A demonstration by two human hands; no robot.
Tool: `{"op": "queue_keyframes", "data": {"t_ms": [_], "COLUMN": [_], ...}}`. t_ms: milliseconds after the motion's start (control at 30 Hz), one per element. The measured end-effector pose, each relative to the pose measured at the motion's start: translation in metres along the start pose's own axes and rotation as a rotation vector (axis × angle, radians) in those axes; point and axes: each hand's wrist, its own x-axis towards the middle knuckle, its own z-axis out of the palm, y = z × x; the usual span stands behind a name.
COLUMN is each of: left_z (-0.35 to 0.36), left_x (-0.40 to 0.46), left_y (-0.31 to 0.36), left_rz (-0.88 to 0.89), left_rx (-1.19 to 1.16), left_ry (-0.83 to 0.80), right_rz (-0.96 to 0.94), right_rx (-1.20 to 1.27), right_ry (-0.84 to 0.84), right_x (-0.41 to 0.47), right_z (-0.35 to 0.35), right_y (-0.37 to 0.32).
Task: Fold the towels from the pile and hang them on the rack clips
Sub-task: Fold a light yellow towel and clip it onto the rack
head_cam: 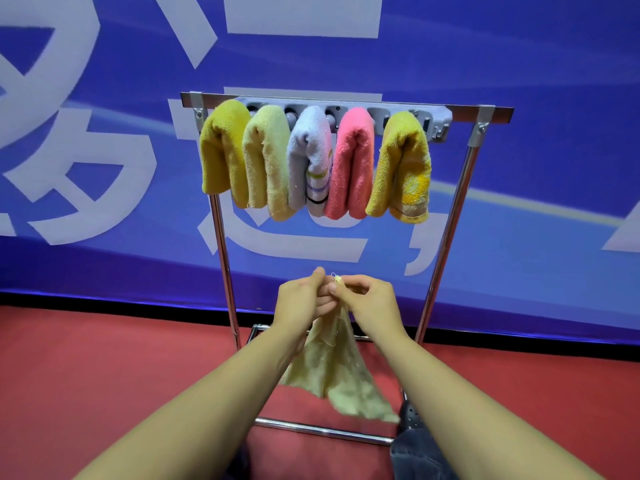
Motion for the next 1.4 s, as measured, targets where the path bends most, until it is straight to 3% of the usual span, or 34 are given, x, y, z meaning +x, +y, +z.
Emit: {"op": "queue_keyframes", "data": {"t_ms": [200,367,567,800,933,1033,1233,1333,1400], "left_z": [-0.013,-0.043,-0.053,-0.054,-0.065,-0.071,-0.069,-0.065,-0.062], "left_x": [0.004,0.02,0.019,0.019,0.024,0.024,0.023,0.024,0.024], "left_y": [0.01,0.005,-0.012,-0.03,-0.031,-0.02,0.017,0.027,0.028], "left_rz": [-0.142,0.088,0.321,0.363,0.302,0.281,0.483,0.598,0.635], "left_rx": [-0.084,0.33,0.837,0.941,1.104,1.208,1.492,1.478,1.32], "left_ry": [-0.153,-0.018,-0.199,-0.205,-0.33,-0.26,-0.113,-0.081,-0.067], "right_rz": [-0.027,-0.035,-0.037,-0.016,0.014,0.042,0.049,0.053,0.061], "right_rx": [-0.084,-0.187,-0.049,0.084,0.187,0.214,0.187,0.203,0.225], "right_ry": [0.066,0.022,-0.074,-0.086,-0.064,0.009,0.178,0.202,0.196], "right_x": [0.007,0.01,0.007,0.003,0.01,0.014,0.014,0.015,0.016], "right_z": [-0.013,-0.025,-0.026,-0.026,-0.029,-0.035,-0.044,-0.045,-0.045], "right_y": [-0.001,-0.006,-0.018,-0.029,-0.026,-0.018,0.004,0.008,0.008]}}
